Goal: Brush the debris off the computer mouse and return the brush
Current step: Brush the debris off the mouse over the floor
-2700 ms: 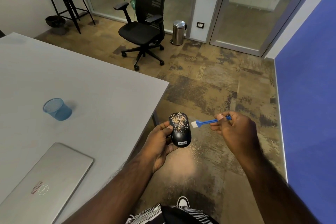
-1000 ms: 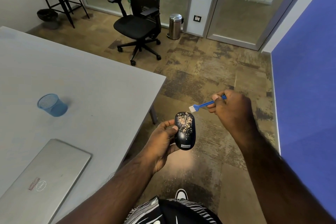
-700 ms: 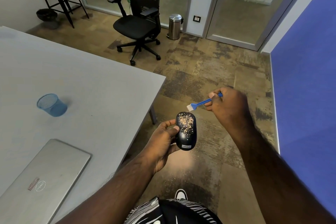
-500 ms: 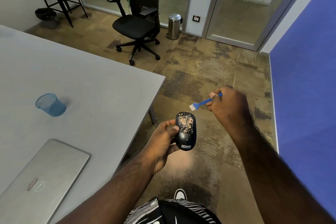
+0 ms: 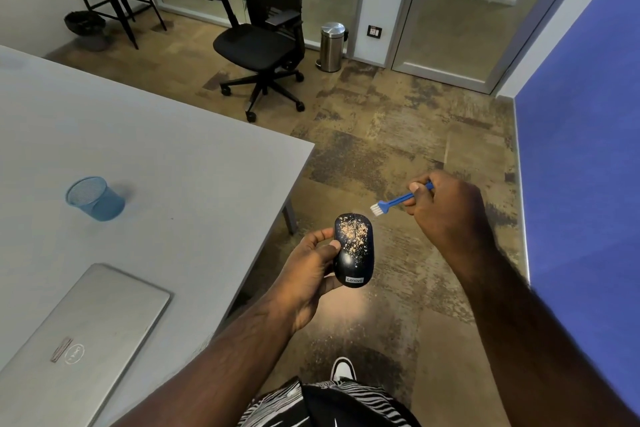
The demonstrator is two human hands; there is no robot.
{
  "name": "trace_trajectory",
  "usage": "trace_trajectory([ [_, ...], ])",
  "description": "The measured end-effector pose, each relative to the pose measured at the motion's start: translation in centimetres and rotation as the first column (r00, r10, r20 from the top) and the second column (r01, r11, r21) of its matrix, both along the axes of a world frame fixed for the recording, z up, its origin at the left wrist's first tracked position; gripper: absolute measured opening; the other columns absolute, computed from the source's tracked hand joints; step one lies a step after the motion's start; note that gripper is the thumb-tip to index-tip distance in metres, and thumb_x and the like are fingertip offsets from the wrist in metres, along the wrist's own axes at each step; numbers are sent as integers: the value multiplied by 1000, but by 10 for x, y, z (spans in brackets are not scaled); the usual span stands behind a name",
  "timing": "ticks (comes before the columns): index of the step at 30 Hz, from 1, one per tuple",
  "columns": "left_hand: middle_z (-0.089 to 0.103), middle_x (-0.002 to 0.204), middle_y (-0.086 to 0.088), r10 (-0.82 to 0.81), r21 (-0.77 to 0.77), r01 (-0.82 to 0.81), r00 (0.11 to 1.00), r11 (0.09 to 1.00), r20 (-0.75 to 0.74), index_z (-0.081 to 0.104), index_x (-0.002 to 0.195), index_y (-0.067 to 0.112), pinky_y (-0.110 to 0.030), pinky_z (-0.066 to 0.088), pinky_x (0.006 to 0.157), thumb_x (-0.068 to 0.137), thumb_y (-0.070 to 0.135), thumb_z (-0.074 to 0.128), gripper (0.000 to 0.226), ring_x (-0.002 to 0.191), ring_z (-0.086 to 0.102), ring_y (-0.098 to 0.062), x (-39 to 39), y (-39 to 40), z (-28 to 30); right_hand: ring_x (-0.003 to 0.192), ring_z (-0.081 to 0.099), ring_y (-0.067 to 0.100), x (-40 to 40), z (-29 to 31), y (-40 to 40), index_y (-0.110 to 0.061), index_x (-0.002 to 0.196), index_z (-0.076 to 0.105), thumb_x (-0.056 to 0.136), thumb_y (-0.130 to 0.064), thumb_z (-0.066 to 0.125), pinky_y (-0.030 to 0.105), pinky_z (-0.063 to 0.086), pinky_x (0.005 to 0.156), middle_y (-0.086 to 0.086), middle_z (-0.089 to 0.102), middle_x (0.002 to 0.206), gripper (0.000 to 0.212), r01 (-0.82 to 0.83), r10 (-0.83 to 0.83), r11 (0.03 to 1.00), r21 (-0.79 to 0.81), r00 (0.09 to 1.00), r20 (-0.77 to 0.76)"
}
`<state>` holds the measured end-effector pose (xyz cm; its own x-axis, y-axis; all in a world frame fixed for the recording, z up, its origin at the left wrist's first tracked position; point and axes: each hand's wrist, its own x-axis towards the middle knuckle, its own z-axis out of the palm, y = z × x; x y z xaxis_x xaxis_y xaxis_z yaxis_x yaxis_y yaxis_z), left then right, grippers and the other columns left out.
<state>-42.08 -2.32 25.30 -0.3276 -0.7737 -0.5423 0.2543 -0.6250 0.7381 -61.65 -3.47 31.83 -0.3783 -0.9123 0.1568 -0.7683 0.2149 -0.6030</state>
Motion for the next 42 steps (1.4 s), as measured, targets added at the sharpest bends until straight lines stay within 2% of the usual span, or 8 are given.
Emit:
trace_trajectory([
  [4, 72, 103, -7, 11, 6, -11, 1000, 1000, -1, 59, 121, 13, -36, 58, 72, 96, 10, 49, 27, 87, 67, -17, -2, -1, -1, 64, 71, 6, -5, 3, 7, -11, 96, 69, 96, -15, 58, 26, 59, 62, -4, 71, 70, 12, -14, 20, 999, -44, 989, 147],
  [11, 73, 101, -6, 32, 19, -31, 999, 999, -22, 60, 121, 12, -37, 58, 75, 97, 9, 48, 27, 87, 68, -17, -9, -4, -1, 66, 72, 10, -19, 2, 16, -8, 105, 69, 97, -15, 57, 32, 61, 65, 6, 75, 80, 15, 5, 8, 995, -99, 992, 130],
  [20, 77, 91, -3, 76, 46, -74, 996, 996, -54, 62, 118, 9, -41, 58, 80, 97, 7, 46, 26, 85, 69, -18, -24, -9, -3, 59, 71, 3, -25, -2, 35, -16, 90, 69, 93, -7, 61, 34, 63, 62, -5, 72, 67, 12, -219, 218, 976, -20, 952, 216],
  [26, 73, 98, -7, 78, 54, -76, 996, 996, -47, 60, 121, 9, -41, 57, 80, 97, 8, 47, 27, 87, 66, -20, -36, -10, -3, 59, 70, 0, -33, -9, 23, -14, 93, 70, 94, -10, 60, 30, 62, 63, -12, 68, 66, 11, -107, 119, 991, -79, 979, 168],
  [30, 72, 96, -6, 77, 45, -74, 995, 996, -59, 61, 119, 8, -41, 57, 80, 97, 9, 46, 27, 84, 66, -19, -42, -11, -3, 65, 71, 6, -44, -12, 13, -13, 95, 70, 95, -12, 59, 33, 62, 66, -2, 72, 72, 11, -55, 69, 994, -98, 988, 140],
  [33, 74, 91, -3, 88, 45, -86, 994, 995, -60, 62, 116, 11, -40, 57, 79, 97, 8, 46, 25, 83, 66, -18, -46, -12, -3, 59, 71, 3, -51, -11, 12, -10, 95, 69, 95, -11, 59, 24, 61, 61, 2, 74, 73, 10, -59, 82, 990, -128, 980, 181],
  [39, 73, 98, -7, 98, 54, -96, 994, 994, -38, 60, 121, 10, -40, 58, 78, 97, 9, 47, 28, 87, 67, -20, -52, -14, -4, 60, 72, 6, -54, -19, 14, -12, 95, 70, 95, -10, 59, 35, 63, 64, -2, 72, 69, 11, -93, 108, 993, -77, 968, 228],
  [42, 72, 99, -6, 90, 49, -89, 995, 995, -38, 60, 123, 9, -41, 58, 79, 96, 9, 47, 30, 85, 66, -18, -58, -14, -6, 60, 70, 2, -61, -18, 8, -12, 95, 70, 95, -12, 59, 26, 61, 63, -4, 71, 70, 10, -42, 65, 992, -116, 977, 202],
])
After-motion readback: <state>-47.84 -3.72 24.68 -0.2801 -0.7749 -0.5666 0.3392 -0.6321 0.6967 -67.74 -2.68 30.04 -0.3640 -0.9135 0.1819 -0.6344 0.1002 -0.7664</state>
